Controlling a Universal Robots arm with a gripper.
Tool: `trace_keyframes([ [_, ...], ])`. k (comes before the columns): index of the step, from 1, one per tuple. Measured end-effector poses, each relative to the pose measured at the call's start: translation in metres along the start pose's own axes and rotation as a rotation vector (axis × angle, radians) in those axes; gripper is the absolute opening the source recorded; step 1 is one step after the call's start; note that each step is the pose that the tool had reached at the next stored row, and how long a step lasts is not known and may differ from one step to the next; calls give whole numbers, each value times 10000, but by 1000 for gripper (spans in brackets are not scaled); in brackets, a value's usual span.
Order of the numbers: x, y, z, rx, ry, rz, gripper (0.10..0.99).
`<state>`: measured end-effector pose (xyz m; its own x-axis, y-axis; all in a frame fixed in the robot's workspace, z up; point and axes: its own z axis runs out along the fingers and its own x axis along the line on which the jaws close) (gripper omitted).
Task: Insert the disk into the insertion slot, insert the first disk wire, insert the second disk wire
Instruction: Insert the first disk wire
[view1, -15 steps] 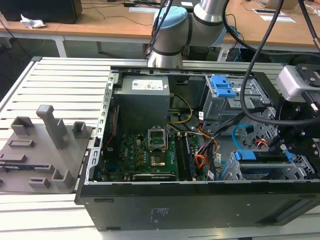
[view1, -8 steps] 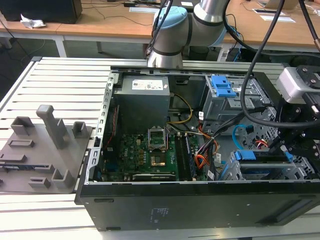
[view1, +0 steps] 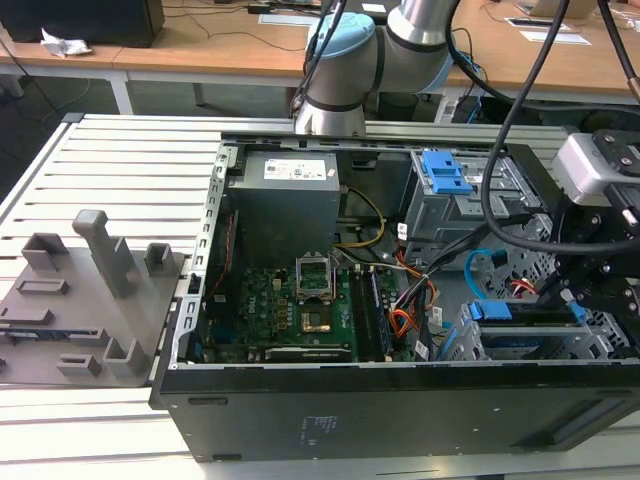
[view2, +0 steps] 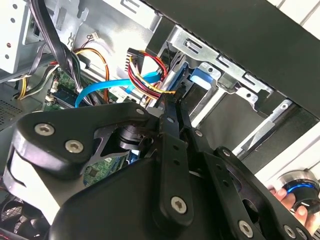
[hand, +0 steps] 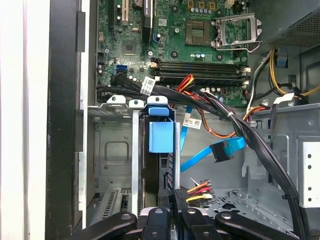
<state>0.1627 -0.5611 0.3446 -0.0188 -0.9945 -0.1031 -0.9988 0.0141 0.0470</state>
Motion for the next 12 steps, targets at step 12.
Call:
trace_keyframes([
  [12,20,-16,64,-10,-5,0,161],
])
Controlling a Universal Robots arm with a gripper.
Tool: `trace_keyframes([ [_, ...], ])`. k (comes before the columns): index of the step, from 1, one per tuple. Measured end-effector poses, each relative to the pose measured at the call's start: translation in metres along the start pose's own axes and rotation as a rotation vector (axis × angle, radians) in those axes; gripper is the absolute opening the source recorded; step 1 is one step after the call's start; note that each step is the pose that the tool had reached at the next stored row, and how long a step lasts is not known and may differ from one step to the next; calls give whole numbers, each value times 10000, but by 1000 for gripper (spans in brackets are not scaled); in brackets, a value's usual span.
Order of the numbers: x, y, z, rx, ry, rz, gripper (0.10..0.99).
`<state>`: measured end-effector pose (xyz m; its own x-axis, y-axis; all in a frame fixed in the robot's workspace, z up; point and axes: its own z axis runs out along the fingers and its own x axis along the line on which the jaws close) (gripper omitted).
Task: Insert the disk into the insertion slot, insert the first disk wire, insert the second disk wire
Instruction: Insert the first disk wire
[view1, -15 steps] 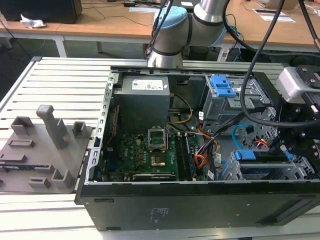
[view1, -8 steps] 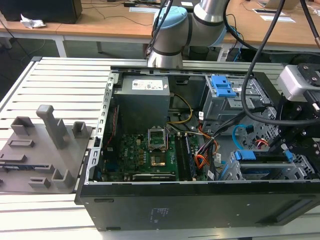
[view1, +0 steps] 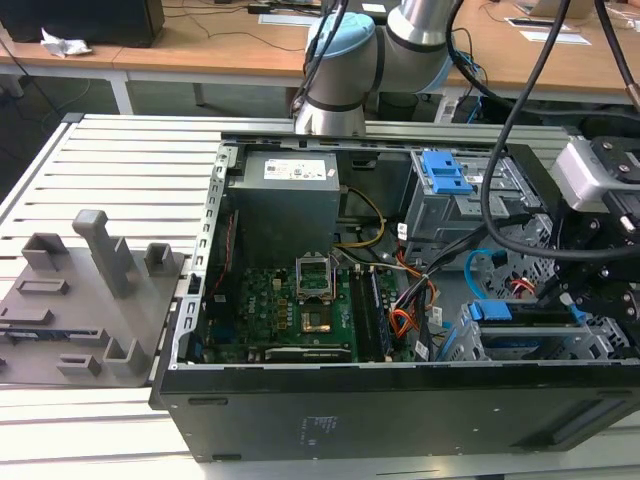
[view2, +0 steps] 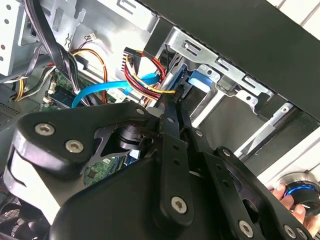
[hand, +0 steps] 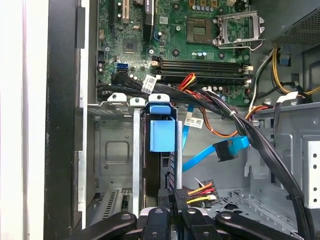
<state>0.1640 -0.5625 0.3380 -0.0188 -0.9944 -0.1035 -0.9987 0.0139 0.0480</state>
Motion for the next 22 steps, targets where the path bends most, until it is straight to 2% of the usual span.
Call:
trace_keyframes([
  [1,1,0,4,0,-1,0,176],
  [2,-6,3,-61,0,2,1,239],
  [4,-22,11,-218,-1,14,1,239],
  [7,-32,15,-312,0,15,1,239],
  [13,-33,16,-323,0,15,1,239],
  [15,-33,16,-323,0,16,1,106],
  [22,-34,18,-325,0,17,-1,106],
])
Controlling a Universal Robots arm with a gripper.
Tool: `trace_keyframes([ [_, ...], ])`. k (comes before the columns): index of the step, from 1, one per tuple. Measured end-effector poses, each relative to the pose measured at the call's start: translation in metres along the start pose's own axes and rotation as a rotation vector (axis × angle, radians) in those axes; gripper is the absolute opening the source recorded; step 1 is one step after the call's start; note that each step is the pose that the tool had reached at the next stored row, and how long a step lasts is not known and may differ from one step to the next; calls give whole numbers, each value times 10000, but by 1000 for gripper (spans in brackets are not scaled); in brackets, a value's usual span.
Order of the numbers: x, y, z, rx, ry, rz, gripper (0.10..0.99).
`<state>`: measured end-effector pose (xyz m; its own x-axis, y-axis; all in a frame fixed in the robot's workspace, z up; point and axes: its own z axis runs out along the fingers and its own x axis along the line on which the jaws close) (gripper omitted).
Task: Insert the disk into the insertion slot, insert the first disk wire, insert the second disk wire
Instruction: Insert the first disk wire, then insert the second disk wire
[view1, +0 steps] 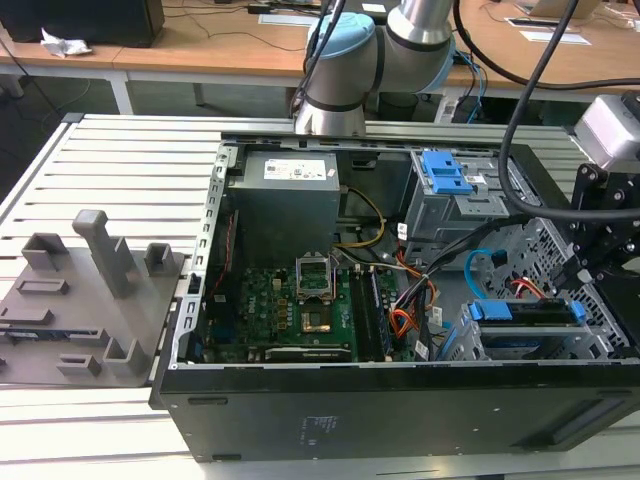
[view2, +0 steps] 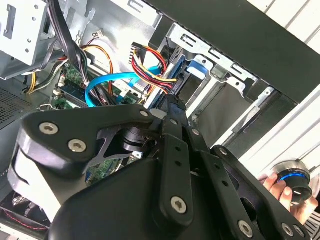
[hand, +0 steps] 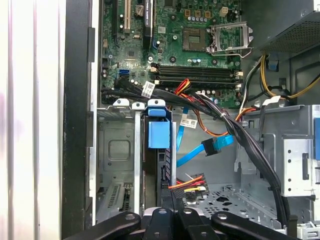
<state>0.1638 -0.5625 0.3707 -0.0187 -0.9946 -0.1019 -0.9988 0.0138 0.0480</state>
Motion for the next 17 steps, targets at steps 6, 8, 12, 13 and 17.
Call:
trace_keyframes([
  [6,3,139,7,0,-1,1,106],
  [8,4,187,10,0,-2,2,106],
  [12,6,267,22,0,-1,2,106],
  [13,6,267,22,0,0,1,106],
  [17,6,268,23,0,-1,2,106],
])
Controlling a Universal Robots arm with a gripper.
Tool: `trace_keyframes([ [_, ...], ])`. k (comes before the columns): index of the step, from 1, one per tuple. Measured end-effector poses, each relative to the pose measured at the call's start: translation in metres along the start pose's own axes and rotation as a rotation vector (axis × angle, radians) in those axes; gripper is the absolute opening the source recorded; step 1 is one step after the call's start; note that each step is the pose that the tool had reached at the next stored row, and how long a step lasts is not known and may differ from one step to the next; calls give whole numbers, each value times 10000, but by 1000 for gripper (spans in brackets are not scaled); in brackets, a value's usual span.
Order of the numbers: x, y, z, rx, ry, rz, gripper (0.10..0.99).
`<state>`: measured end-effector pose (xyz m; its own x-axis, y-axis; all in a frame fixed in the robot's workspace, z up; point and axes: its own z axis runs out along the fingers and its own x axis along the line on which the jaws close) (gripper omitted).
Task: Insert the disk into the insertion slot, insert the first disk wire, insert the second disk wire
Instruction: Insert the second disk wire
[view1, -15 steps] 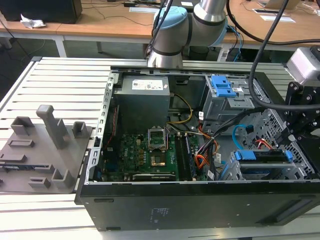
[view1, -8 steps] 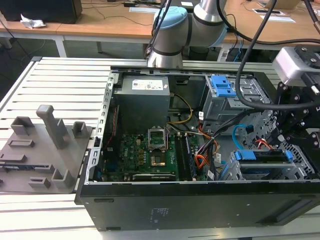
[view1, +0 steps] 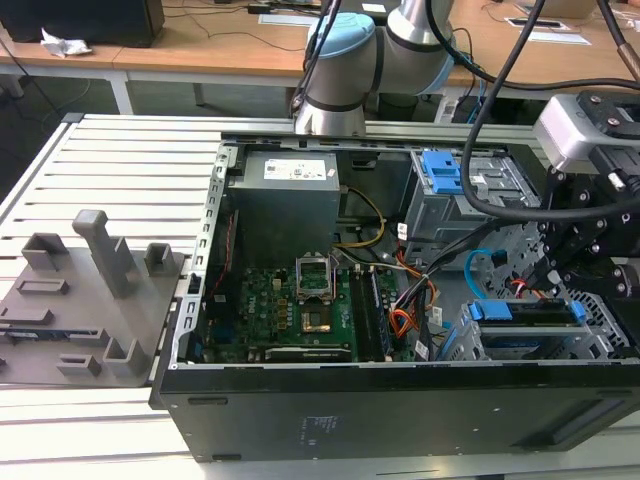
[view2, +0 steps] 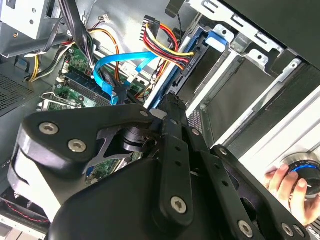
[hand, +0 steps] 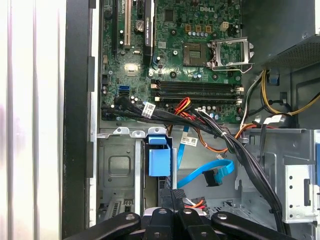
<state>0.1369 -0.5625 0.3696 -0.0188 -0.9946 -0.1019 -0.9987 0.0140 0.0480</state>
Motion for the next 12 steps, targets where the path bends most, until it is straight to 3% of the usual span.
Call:
trace_keyframes([
  [9,0,1,1,0,0,0,114],
  [10,0,1,1,0,1,0,169],
  [11,0,1,1,0,0,0,298],
  [12,0,2,1,0,0,0,298],
])
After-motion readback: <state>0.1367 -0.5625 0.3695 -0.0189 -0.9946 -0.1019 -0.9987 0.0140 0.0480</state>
